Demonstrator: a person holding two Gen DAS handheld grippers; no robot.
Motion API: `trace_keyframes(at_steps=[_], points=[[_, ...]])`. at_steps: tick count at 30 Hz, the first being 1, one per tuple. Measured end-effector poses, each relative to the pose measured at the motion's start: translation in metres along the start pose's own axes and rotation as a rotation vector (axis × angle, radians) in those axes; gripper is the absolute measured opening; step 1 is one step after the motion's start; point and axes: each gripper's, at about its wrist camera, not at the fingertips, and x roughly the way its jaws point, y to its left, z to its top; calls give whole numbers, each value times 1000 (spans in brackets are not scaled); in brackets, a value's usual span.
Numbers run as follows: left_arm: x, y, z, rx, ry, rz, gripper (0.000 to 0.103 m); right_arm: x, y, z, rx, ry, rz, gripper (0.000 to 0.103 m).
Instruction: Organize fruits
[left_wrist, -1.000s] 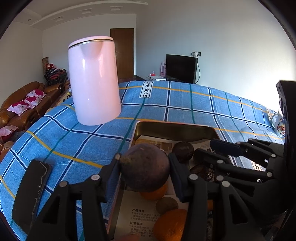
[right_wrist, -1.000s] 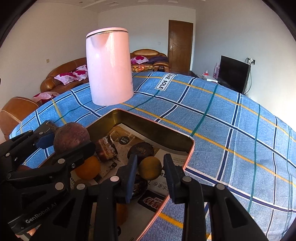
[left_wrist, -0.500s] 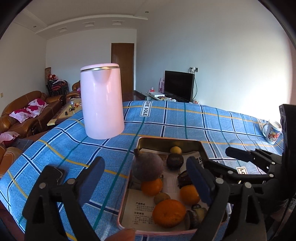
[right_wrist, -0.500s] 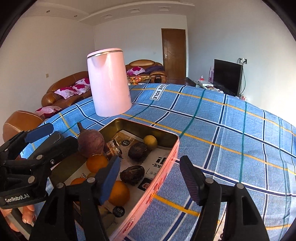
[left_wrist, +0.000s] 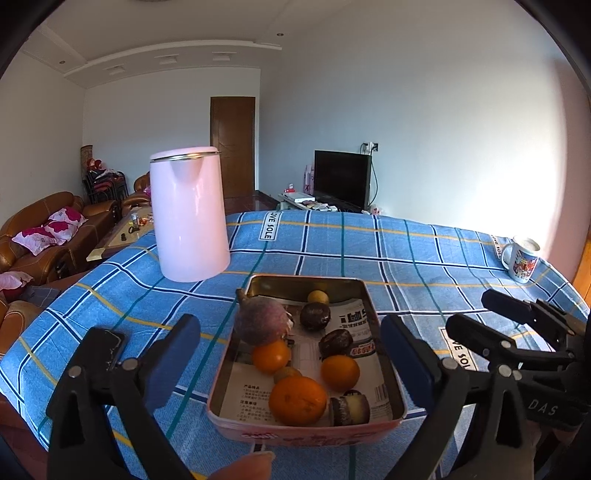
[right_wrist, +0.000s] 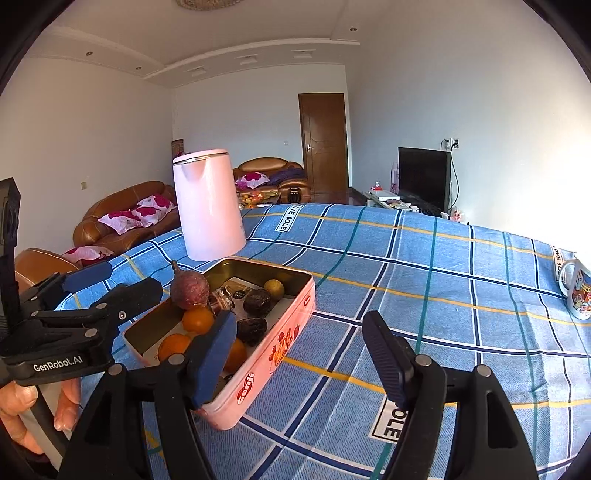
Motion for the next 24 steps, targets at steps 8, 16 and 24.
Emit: trace_keyframes(at_steps=[8,16,24], points=[[-8,-15,-5,23,9,-20,103,-34,1,-6,-11,-59,-27,74],[-21,-23,-4,35,-7,-26,103,-54,2,-10,-11,-101,-45,75],[-30,-24,0,32,-28,-28,103,-66,3,-11,-16,-126,-45,76]])
